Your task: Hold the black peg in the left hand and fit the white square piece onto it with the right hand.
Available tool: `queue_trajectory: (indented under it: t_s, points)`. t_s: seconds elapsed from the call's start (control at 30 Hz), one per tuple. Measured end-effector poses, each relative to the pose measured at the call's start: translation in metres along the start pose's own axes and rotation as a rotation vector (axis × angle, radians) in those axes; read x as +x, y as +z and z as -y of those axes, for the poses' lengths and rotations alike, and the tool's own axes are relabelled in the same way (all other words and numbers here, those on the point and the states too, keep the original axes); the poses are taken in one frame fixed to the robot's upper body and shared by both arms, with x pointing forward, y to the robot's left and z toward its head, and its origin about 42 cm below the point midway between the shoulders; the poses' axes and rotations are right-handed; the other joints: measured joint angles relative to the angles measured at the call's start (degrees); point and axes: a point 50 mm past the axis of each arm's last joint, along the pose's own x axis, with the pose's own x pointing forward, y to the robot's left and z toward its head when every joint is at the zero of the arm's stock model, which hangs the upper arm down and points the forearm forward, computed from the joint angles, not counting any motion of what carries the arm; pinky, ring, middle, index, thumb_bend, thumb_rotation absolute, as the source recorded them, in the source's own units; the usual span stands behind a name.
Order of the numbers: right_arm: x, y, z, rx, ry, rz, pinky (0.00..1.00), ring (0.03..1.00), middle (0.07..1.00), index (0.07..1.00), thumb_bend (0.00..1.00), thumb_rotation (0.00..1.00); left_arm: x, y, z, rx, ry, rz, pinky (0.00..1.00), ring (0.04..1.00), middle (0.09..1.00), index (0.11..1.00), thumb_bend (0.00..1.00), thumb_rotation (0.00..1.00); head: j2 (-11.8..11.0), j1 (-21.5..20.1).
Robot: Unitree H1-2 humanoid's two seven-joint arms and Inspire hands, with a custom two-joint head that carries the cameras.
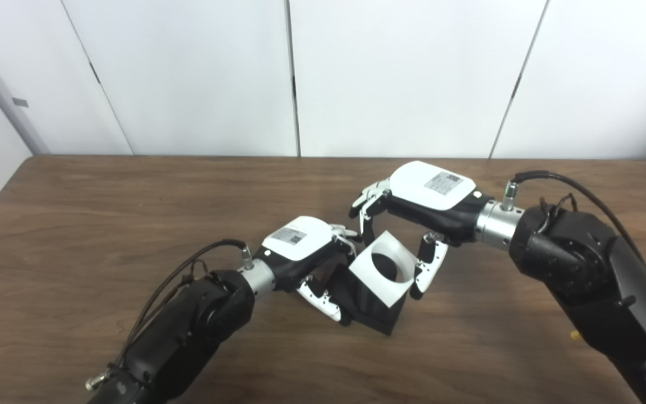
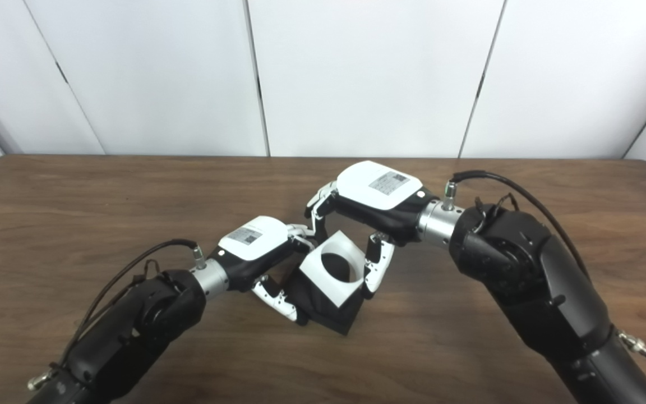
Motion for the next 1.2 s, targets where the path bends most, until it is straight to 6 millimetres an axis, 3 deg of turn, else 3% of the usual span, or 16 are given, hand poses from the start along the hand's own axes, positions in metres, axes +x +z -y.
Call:
queue_trajectory:
  t_s: [1.2]
  points:
    - [0.023, -0.006, -0.023, 0.039, 0.058, -0.035, 0.81, 0.828, 0.773, 0.481, 0.52, 0.14, 0.001, 0.003, 0.002, -0.014, 0.001, -0.009, 0.86, 0.913, 0.891, 0.486, 0.52, 0.07, 0.4, 0.2]
